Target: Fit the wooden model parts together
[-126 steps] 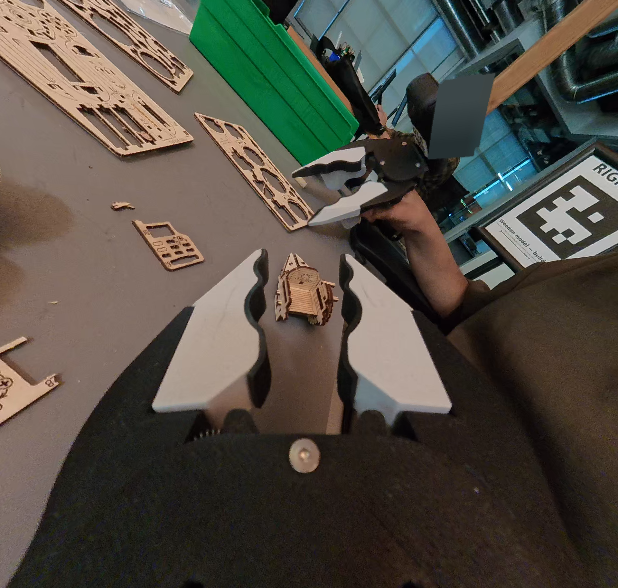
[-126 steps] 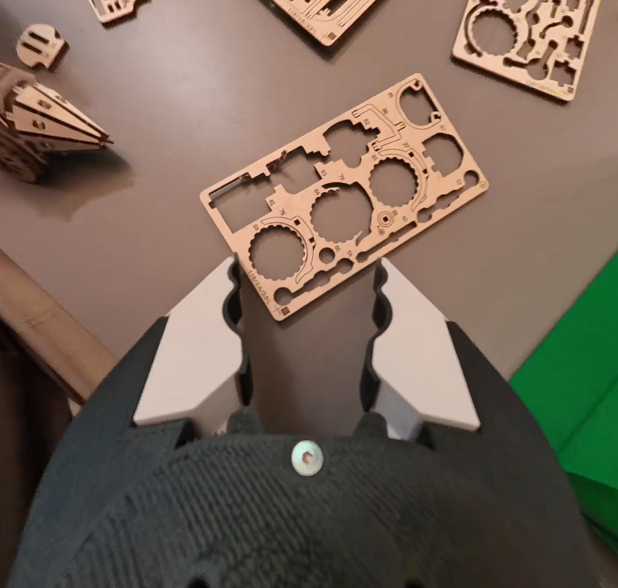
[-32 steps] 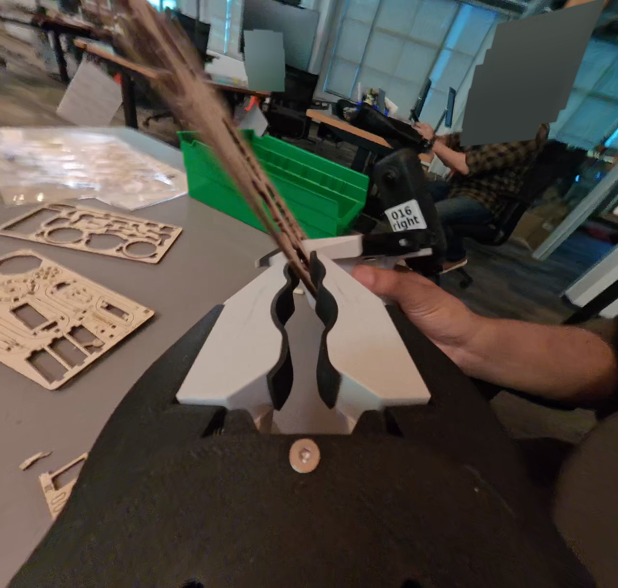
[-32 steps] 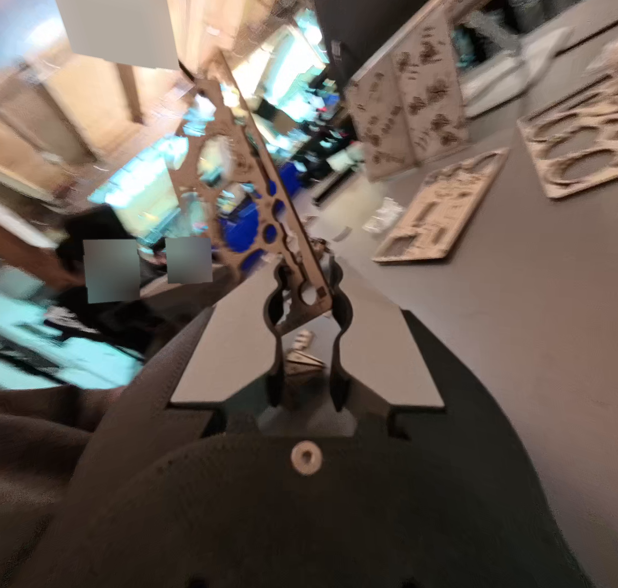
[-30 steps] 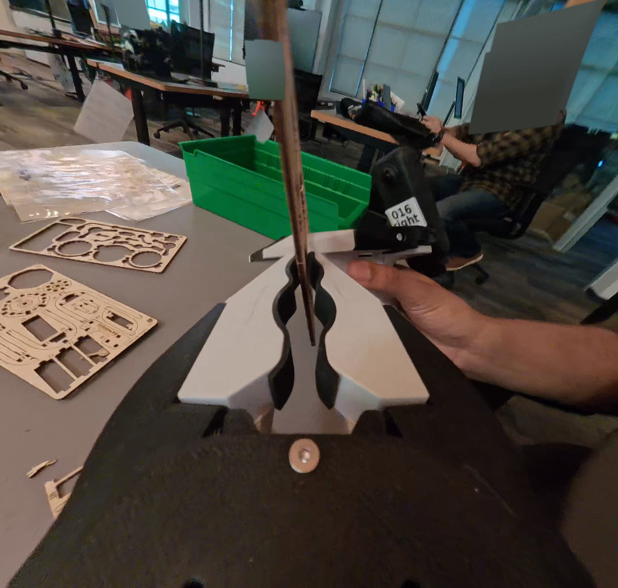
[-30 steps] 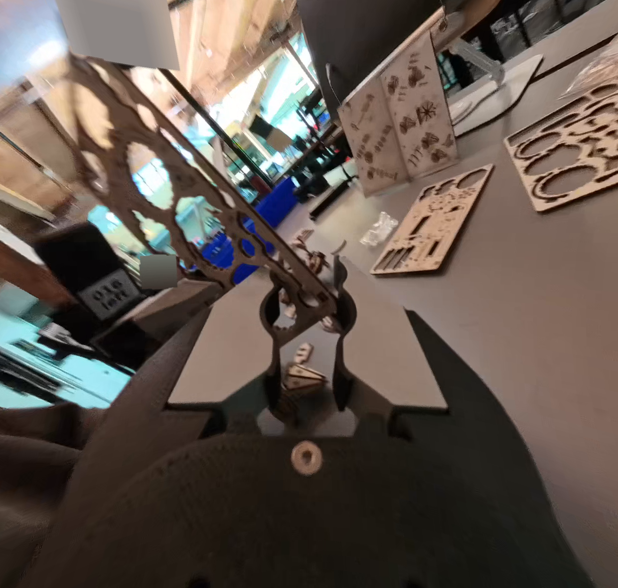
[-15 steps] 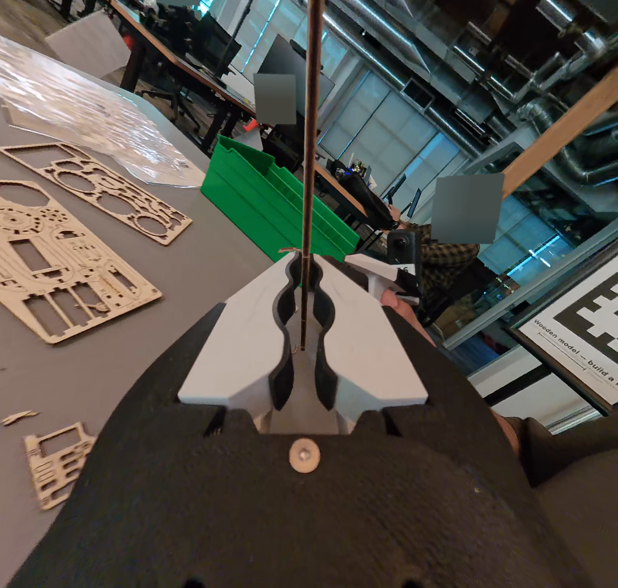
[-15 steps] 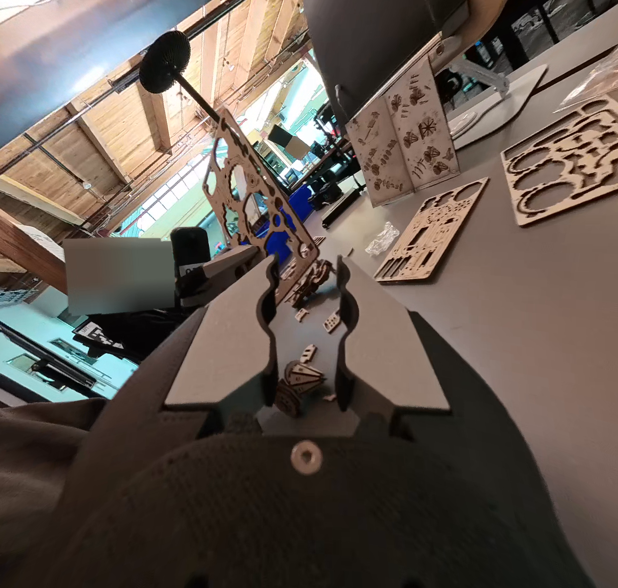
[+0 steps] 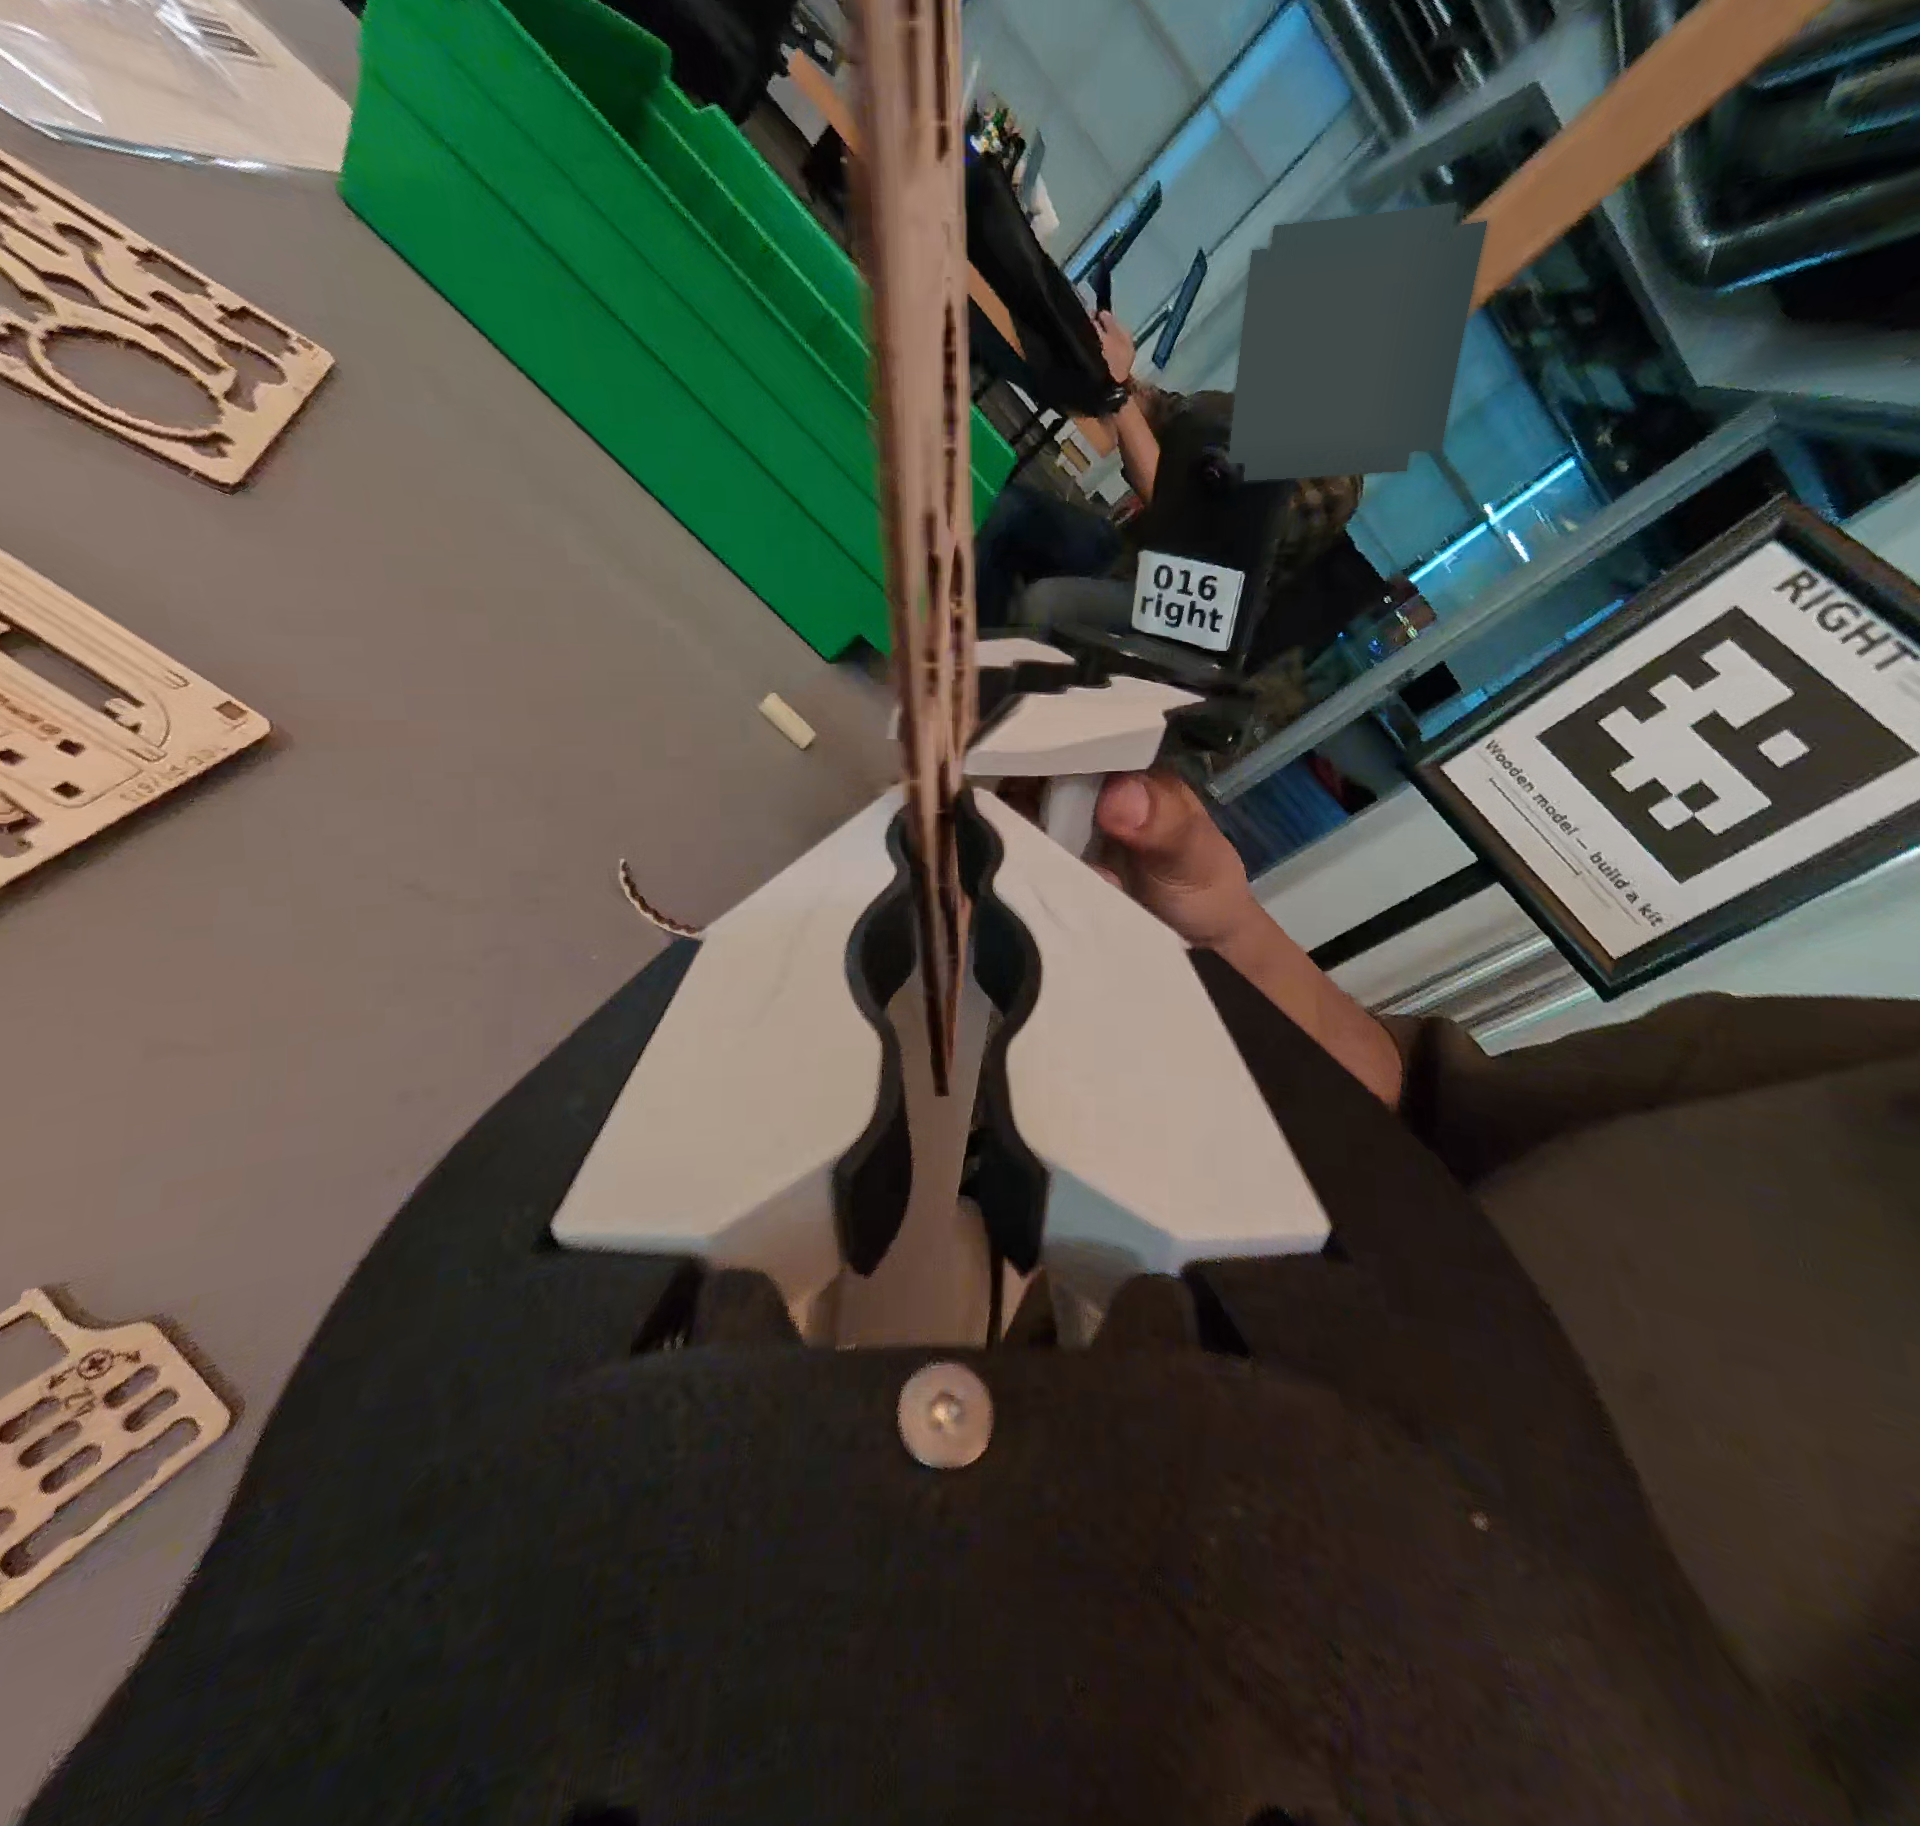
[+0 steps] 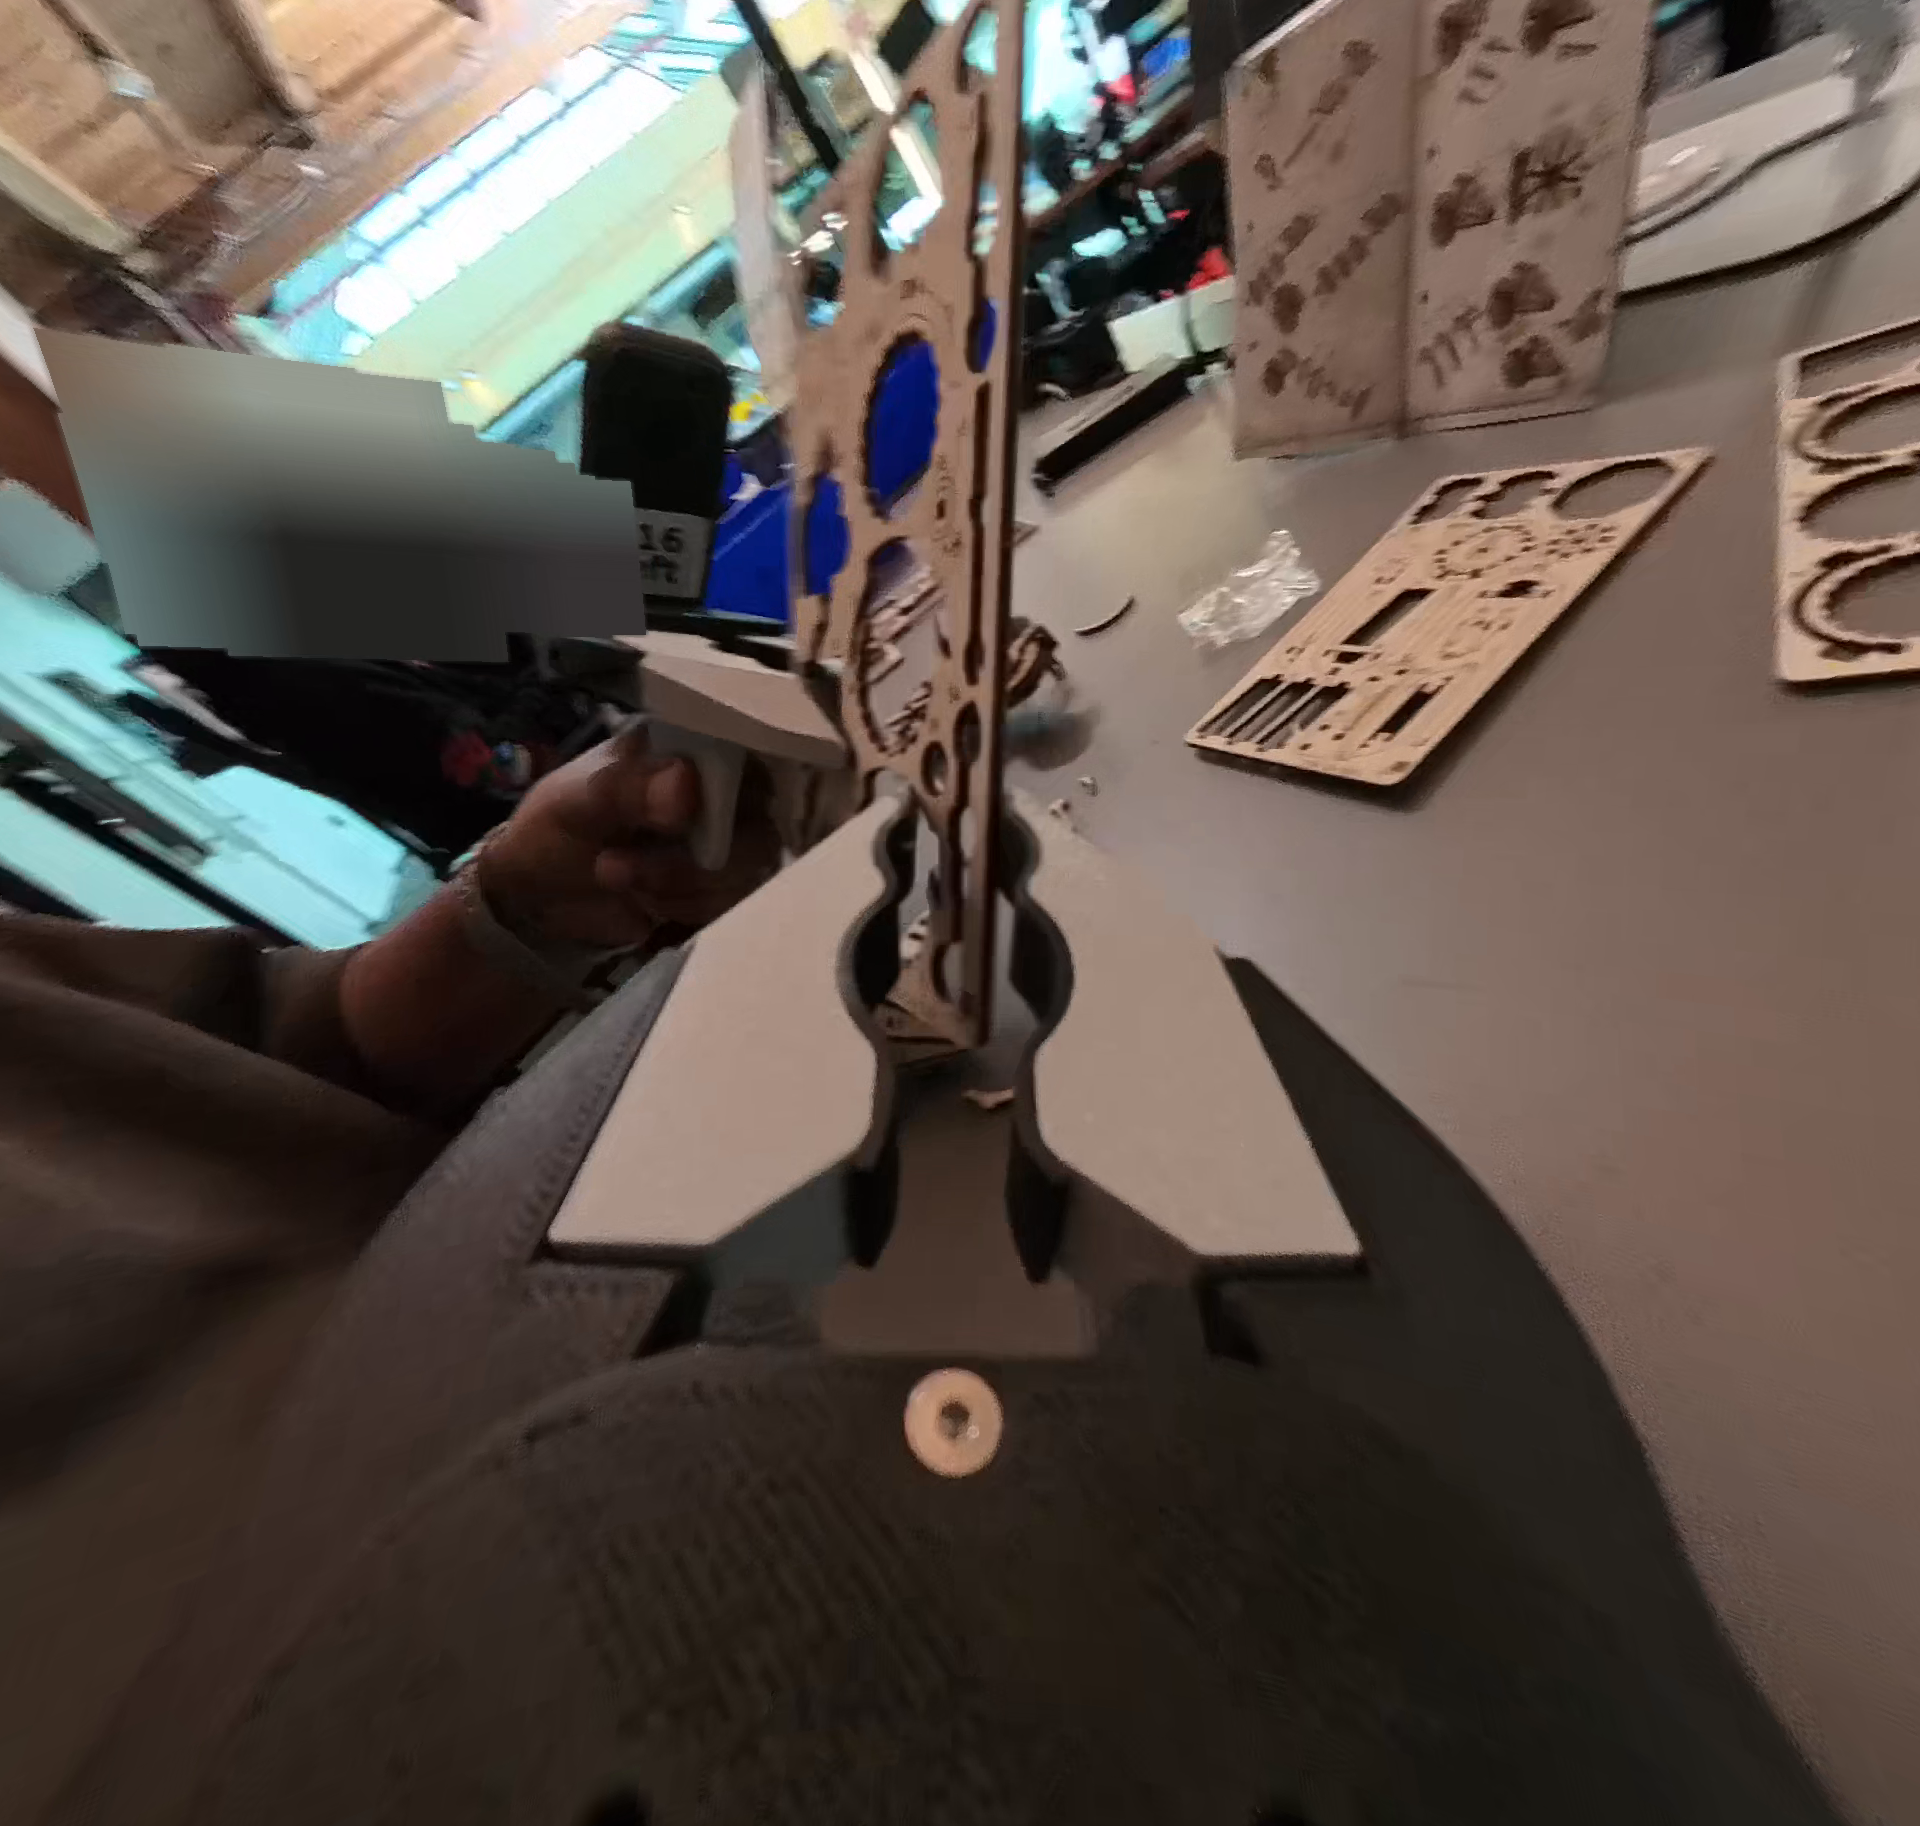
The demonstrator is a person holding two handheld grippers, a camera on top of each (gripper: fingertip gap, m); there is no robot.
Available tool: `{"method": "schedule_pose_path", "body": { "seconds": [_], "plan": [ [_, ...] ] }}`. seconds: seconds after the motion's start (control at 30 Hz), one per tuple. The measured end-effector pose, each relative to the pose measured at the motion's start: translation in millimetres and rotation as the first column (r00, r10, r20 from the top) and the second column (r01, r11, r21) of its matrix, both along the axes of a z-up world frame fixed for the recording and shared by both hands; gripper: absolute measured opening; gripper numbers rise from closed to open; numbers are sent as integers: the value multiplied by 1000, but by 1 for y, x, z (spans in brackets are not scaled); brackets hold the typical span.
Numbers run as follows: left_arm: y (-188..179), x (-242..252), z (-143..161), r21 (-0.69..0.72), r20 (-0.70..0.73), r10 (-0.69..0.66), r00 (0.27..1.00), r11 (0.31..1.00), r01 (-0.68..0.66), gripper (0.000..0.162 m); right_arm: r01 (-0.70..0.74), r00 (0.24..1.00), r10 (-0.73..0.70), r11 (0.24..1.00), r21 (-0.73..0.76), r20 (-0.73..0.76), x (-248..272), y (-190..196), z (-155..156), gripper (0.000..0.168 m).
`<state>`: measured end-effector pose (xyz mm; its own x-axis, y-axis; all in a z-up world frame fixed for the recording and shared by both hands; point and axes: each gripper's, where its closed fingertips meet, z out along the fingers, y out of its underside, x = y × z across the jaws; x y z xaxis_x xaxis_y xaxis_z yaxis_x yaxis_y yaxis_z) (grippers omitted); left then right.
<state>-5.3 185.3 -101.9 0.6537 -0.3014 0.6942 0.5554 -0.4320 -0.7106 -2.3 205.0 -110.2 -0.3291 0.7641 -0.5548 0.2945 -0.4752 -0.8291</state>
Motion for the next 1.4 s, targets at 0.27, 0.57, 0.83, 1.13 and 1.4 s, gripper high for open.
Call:
{"method": "schedule_pose_path", "body": {
  "seconds": [0.27, 0.57, 0.83, 1.13, 1.4],
  "plan": [
    [1, -36, -9, -68, -9, 155, 988, 986, -155, 56, 229, 971, -216, 963, -138, 107, 14, 70, -13, 0],
    [-54, -50, 0, 132, -176, 292, 940, 953, -271, 57, 427, 818, -470, 883, 198, 331, 21, 114, -65, 5],
    [-81, -61, -6, 179, -180, 371, 911, 923, -340, 53, 465, 770, -572, 807, 364, 284, 30, 127, -63, 15],
    [-81, -62, -10, 215, -226, 381, 897, 917, -336, 52, 475, 811, -569, 776, 416, 134, 33, 125, -34, 29],
    [-78, -68, -22, 185, -191, 364, 912, 925, -331, 53, -47, 991, -43, 786, 617, 129, 10, 6, -49, 34]
  ]
}}
